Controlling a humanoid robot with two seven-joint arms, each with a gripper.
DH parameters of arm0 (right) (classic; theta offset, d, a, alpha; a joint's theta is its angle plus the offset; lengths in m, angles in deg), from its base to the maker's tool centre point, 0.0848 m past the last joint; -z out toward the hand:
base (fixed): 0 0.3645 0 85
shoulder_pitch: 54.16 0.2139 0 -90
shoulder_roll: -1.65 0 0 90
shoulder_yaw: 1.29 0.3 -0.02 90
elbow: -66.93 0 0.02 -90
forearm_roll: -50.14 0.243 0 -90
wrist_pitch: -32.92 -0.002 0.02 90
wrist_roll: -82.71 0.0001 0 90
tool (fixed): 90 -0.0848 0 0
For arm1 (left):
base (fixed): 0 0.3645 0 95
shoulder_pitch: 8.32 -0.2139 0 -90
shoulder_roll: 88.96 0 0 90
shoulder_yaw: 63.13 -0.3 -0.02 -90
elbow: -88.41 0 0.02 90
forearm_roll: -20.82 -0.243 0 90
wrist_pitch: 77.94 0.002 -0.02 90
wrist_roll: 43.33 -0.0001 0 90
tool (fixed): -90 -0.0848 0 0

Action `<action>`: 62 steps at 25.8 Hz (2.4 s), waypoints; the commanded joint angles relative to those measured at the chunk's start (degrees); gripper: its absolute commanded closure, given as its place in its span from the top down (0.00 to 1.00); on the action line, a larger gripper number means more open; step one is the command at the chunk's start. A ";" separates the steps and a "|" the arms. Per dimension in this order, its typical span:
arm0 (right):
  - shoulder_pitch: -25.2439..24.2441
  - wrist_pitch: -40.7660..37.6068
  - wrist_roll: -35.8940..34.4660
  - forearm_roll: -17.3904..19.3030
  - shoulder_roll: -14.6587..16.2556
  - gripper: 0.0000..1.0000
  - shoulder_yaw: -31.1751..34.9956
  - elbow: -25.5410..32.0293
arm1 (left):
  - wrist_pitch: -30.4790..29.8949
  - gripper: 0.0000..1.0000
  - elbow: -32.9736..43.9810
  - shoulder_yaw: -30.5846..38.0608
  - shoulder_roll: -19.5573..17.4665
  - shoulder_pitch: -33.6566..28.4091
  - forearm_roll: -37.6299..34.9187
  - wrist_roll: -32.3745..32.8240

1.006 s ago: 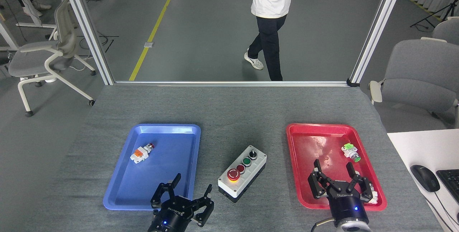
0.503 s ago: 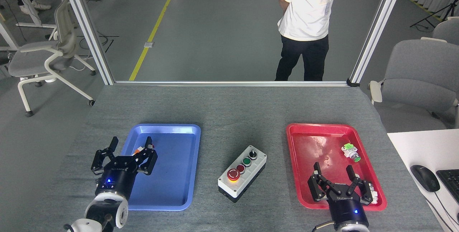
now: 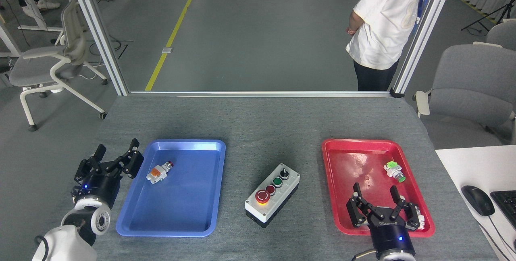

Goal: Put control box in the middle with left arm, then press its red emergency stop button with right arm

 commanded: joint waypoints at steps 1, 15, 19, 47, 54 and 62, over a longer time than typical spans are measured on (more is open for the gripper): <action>-0.09 0.47 -0.09 -1.02 -0.07 0.99 0.00 -0.07 | -0.37 0.99 0.67 0.48 0.17 -0.84 0.04 -1.70; 0.79 0.74 0.00 -1.81 0.10 0.99 0.26 0.02 | -0.11 0.98 0.85 0.13 0.69 -1.98 -4.44 -2.14; 0.43 0.74 -0.17 -1.90 0.10 0.99 0.26 0.02 | 0.77 0.98 0.76 -0.05 1.04 -2.42 -4.62 -2.22; -0.27 0.65 -0.35 -2.25 -0.16 0.99 0.18 0.02 | 0.68 0.99 1.11 0.22 9.31 -6.46 -7.87 -1.70; -0.27 0.65 -0.35 -2.25 -0.07 0.99 0.18 0.02 | 0.68 0.99 1.11 0.22 9.31 -6.46 -7.87 -1.78; -0.27 0.65 -0.35 -2.25 0.01 0.99 0.18 0.02 | 0.68 0.99 1.11 0.22 9.31 -6.46 -7.87 -1.70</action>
